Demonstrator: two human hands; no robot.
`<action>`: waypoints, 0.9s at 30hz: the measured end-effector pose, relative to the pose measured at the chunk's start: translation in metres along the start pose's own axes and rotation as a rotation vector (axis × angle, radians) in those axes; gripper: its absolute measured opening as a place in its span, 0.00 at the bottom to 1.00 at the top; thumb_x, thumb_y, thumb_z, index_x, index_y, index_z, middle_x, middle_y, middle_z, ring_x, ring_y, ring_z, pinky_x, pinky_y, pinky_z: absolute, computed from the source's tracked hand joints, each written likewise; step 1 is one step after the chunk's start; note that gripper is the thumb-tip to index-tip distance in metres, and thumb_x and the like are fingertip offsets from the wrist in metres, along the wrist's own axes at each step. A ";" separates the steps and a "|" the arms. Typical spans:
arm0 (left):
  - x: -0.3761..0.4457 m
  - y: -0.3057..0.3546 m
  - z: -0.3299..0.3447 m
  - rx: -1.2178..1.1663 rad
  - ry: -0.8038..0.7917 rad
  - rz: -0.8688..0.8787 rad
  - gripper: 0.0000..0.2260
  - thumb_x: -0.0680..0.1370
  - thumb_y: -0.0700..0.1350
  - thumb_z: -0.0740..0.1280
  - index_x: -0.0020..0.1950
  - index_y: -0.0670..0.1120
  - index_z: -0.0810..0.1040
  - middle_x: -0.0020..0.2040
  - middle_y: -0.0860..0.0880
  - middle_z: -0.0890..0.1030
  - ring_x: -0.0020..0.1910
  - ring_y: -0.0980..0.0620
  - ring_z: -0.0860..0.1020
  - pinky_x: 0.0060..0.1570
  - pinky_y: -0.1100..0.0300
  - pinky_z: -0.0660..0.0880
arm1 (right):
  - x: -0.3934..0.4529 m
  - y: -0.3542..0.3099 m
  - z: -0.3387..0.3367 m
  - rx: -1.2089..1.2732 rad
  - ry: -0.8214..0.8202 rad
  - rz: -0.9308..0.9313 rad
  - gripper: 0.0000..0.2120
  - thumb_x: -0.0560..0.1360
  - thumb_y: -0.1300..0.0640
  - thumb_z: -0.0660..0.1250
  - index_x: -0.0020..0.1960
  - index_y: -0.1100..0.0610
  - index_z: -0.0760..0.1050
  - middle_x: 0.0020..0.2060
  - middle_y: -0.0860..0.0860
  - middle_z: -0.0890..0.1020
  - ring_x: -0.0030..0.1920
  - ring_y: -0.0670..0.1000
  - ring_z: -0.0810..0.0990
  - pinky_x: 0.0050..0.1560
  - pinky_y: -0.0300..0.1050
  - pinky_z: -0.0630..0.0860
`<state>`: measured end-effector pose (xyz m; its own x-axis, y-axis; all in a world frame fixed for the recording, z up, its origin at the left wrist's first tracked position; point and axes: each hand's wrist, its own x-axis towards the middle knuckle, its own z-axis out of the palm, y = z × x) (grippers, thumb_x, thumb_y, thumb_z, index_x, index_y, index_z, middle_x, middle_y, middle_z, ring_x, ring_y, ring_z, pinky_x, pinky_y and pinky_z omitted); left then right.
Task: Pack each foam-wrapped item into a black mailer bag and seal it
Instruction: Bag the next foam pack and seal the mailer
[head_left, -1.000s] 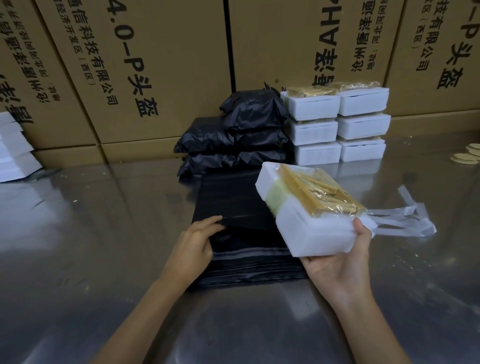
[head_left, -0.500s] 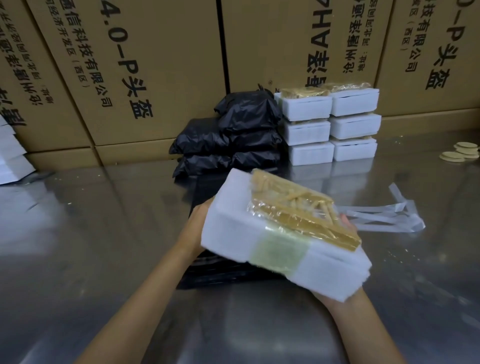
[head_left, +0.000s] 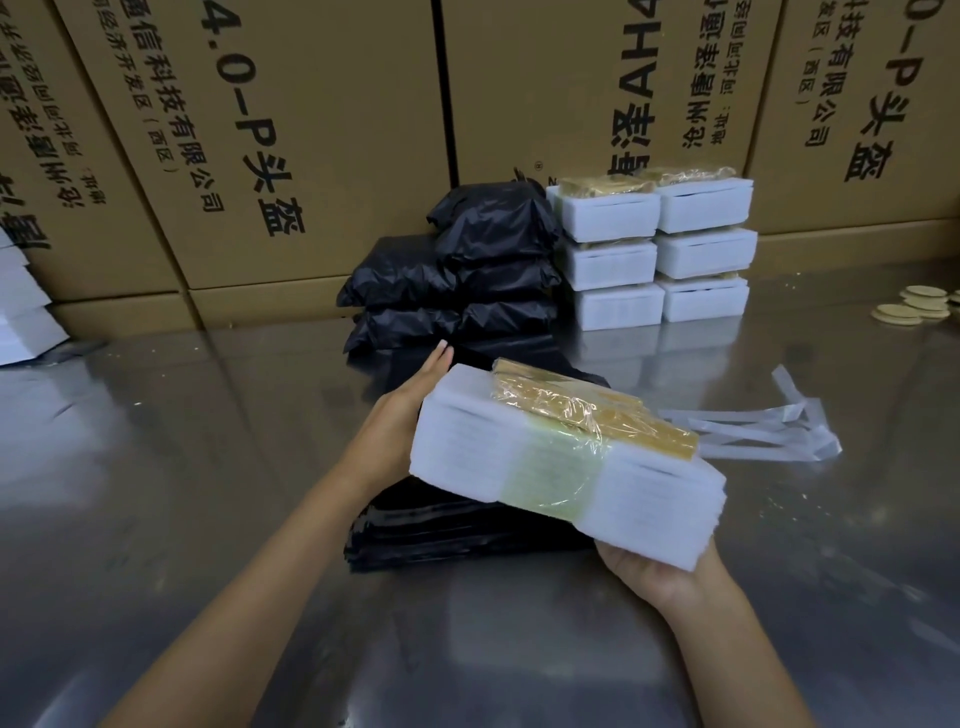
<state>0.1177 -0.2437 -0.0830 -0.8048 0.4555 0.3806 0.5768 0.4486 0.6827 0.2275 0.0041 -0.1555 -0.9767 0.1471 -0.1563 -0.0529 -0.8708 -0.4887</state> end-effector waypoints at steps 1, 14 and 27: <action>0.002 -0.002 -0.002 0.043 0.000 -0.021 0.36 0.80 0.37 0.68 0.79 0.59 0.53 0.79 0.65 0.54 0.75 0.70 0.56 0.72 0.71 0.57 | -0.001 -0.001 0.004 0.023 -0.016 0.007 0.22 0.49 0.59 0.72 0.42 0.56 0.74 0.25 0.49 0.82 0.24 0.50 0.82 0.25 0.42 0.79; -0.003 0.008 0.008 0.056 -0.007 -0.126 0.43 0.76 0.28 0.60 0.80 0.63 0.51 0.76 0.74 0.52 0.41 0.70 0.70 0.46 0.70 0.70 | -0.001 -0.006 0.018 -0.033 -0.102 -0.038 0.31 0.73 0.31 0.68 0.68 0.49 0.78 0.64 0.53 0.82 0.62 0.55 0.82 0.51 0.52 0.82; -0.015 0.038 0.061 0.127 -0.115 0.084 0.43 0.75 0.25 0.56 0.82 0.56 0.46 0.79 0.67 0.44 0.74 0.74 0.47 0.65 0.82 0.51 | 0.007 0.003 0.016 -0.097 -0.174 -0.028 0.31 0.75 0.42 0.72 0.75 0.50 0.68 0.68 0.58 0.79 0.67 0.59 0.78 0.61 0.58 0.78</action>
<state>0.1604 -0.1866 -0.1003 -0.7357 0.5771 0.3546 0.6605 0.4952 0.5644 0.2173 -0.0050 -0.1440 -0.9968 0.0800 0.0056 -0.0688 -0.8173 -0.5722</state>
